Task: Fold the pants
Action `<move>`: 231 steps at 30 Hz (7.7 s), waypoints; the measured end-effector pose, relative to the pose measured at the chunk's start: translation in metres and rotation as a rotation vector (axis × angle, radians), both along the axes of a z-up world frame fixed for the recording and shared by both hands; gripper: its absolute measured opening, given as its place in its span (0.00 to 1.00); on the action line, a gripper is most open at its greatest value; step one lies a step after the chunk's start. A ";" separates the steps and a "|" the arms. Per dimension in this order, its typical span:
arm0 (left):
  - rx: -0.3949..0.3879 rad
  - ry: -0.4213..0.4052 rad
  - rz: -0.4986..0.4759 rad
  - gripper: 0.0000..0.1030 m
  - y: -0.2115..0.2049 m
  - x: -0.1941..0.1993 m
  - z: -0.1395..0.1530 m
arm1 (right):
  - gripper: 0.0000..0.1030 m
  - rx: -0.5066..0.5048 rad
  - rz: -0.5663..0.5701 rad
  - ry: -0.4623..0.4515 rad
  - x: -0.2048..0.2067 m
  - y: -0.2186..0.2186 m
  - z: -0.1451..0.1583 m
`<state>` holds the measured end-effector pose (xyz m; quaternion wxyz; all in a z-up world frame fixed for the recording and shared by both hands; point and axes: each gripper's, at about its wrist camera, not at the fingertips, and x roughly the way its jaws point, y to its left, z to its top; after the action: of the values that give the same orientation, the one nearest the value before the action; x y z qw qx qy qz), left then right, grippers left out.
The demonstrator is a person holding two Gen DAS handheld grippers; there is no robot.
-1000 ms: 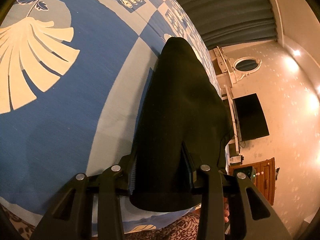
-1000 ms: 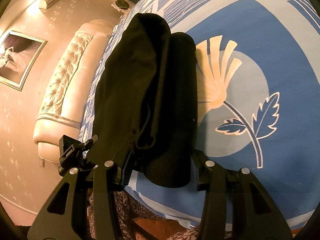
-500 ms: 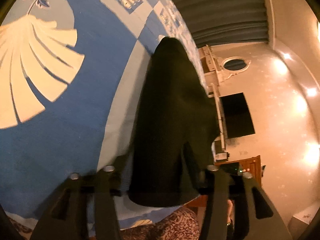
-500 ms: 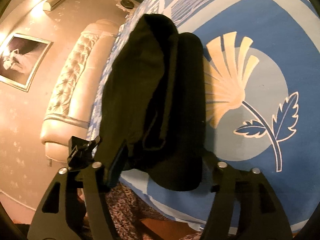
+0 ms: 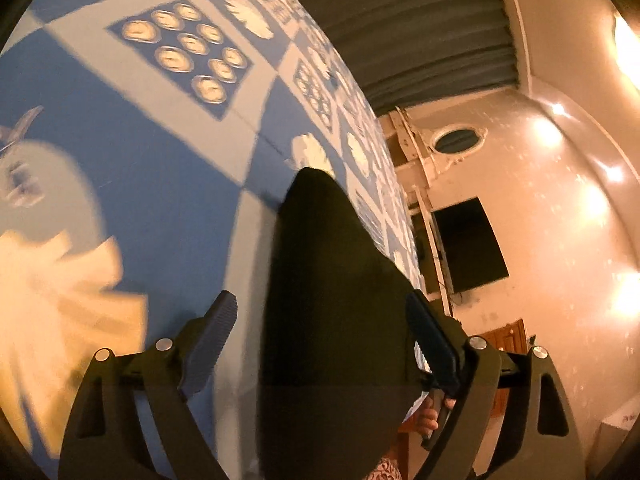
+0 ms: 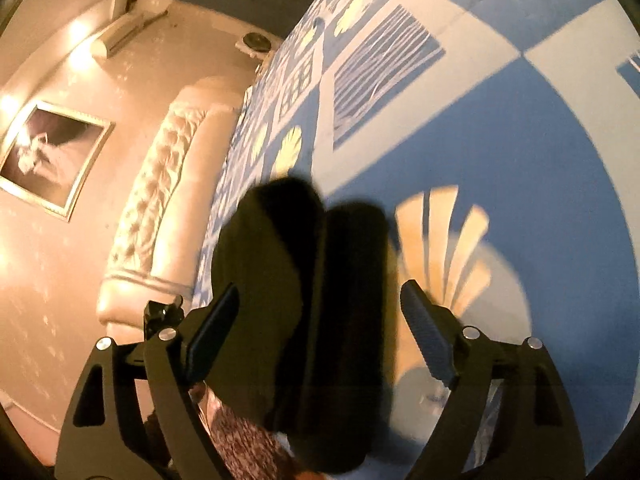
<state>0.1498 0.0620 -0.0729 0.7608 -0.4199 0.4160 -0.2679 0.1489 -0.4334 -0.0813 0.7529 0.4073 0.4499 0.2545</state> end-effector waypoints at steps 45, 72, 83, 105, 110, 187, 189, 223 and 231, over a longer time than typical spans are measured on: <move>0.196 0.031 -0.138 0.32 -0.044 0.071 -0.028 | 0.42 -0.189 0.023 -0.054 0.048 0.046 0.002; 0.199 0.025 -0.107 0.32 -0.009 0.077 -0.024 | 0.42 -0.187 0.010 -0.065 0.070 0.072 -0.002; 0.185 0.023 -0.104 0.32 0.002 0.078 -0.023 | 0.42 -0.184 0.000 -0.060 0.083 0.078 -0.006; 0.144 0.021 -0.097 0.34 0.013 0.074 -0.025 | 0.43 -0.188 -0.004 -0.057 0.096 0.083 -0.006; 0.123 0.004 -0.121 0.39 0.012 0.072 -0.023 | 0.47 -0.186 -0.008 -0.050 0.098 0.082 -0.008; -0.032 0.134 0.016 0.39 0.006 -0.032 -0.032 | 0.31 -0.014 0.084 0.087 -0.001 0.070 -0.012; -0.030 0.134 0.014 0.39 0.005 -0.029 -0.031 | 0.31 -0.015 0.086 0.088 -0.002 0.068 -0.012; -0.087 0.121 -0.050 0.44 0.008 -0.023 -0.034 | 0.43 -0.017 0.126 0.095 -0.009 0.053 -0.016; -0.118 0.003 -0.116 0.84 0.031 -0.006 -0.013 | 0.80 -0.026 0.131 0.053 -0.001 0.016 -0.006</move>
<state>0.1434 0.0928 -0.0860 0.7172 -0.4397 0.4242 -0.3351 0.1478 -0.4177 -0.0871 0.7277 0.3736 0.4986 0.2867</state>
